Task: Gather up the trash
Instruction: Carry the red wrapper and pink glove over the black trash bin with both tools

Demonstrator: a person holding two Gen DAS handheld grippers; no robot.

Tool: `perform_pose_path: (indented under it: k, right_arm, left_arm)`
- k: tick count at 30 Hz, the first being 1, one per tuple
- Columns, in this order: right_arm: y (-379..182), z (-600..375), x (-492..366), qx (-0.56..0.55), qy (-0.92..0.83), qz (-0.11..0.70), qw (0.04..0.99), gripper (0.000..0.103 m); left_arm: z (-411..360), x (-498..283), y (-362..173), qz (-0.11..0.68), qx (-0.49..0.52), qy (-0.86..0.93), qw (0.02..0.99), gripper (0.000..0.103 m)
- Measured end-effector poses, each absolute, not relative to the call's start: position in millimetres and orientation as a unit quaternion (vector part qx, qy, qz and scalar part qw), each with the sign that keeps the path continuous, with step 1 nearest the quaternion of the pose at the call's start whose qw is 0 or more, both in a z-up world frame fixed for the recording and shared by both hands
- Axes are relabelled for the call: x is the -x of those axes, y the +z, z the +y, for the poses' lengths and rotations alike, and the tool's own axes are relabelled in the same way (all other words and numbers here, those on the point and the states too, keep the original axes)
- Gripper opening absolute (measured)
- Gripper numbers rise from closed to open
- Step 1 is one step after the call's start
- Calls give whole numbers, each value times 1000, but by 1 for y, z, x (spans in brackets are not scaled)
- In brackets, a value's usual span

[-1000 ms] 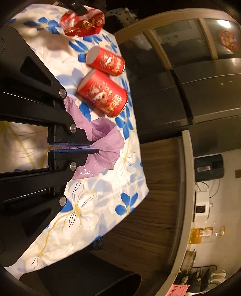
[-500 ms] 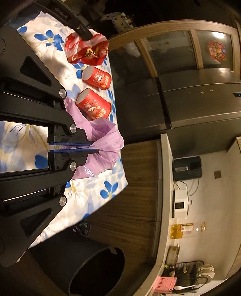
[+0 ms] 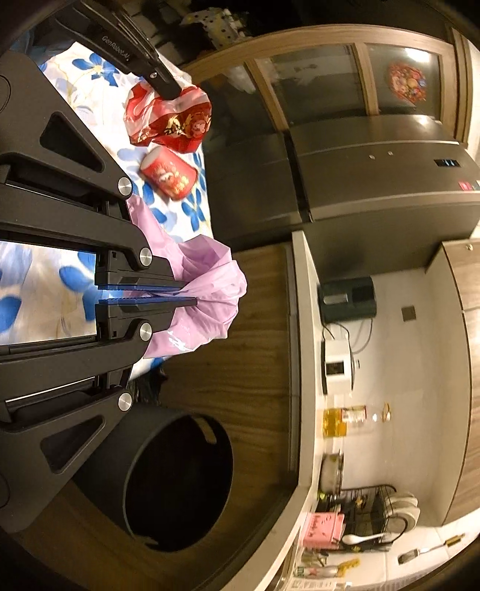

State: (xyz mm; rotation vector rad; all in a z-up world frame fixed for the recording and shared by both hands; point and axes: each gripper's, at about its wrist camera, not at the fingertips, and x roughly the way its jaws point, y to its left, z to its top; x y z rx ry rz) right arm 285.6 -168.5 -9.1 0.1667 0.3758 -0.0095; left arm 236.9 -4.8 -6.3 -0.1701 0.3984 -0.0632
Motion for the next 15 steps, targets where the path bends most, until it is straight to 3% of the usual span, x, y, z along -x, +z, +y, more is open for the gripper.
perform_pose_path:
  k: [15]
  right_arm:
    - [-2, -240, -257, -101, -67, 165, 979, 3]
  left_arm:
    - [-86, -242, 5, 191, 47, -94, 976, 3]
